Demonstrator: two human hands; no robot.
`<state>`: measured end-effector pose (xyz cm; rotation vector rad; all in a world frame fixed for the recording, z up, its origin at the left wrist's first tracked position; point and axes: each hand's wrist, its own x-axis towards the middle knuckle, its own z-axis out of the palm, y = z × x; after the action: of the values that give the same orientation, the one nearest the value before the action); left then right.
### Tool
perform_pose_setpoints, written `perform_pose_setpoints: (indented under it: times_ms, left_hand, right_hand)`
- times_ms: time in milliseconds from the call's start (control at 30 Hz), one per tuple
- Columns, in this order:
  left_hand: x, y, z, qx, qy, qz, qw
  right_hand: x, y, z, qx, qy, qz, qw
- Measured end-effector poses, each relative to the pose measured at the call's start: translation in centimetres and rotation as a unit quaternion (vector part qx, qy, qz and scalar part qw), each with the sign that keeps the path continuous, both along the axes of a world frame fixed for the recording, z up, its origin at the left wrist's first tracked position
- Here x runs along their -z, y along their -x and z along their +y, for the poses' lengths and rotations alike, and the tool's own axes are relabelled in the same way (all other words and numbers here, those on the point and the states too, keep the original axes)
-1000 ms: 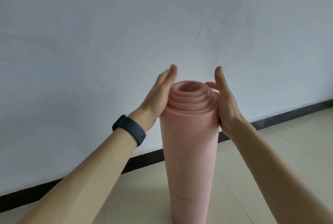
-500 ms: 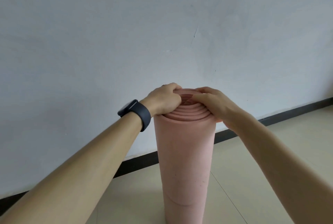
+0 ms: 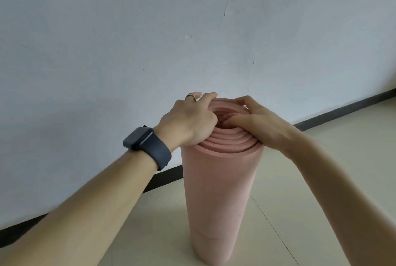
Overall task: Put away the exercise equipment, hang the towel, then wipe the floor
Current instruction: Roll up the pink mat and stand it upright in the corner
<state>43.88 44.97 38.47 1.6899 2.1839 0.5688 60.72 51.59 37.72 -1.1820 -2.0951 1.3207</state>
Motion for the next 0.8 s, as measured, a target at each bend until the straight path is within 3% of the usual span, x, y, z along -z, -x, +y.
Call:
perform_pose_setpoints:
  times_ms: [133,233,333,567,800]
  left_hand:
    - [-0.7,-2.3,-2.8,-0.051,0.029,0.007,0.998]
    - [-0.8,-4.5,-5.4,-0.17,0.015,0.033,0.985]
    - [-1.7,-6.5,-9.0,-0.261,0.077,-0.03,0.962]
    - [-9.5,-9.3,-16.4,-0.118,0.3,-0.101,0.941]
    - [-21.1,-16.2,-23.3,-0.041,0.304,-0.149,0.94]
  right_hand:
    - [-0.3,-0.7,-2.2,0.01,0.013,-0.029,0.999]
    - [-0.6,-1.4,-5.6,0.05,0.016,-0.044,0.998]
    - [-2.0,-2.1,-9.8,0.05,0.031,-0.111,0.992]
    - [-8.7,-6.1,-18.2,0.04,0.126,-0.226,0.965]
    - [-20.1,-14.6,-26.6,0.124,0.187,-0.217,0.95]
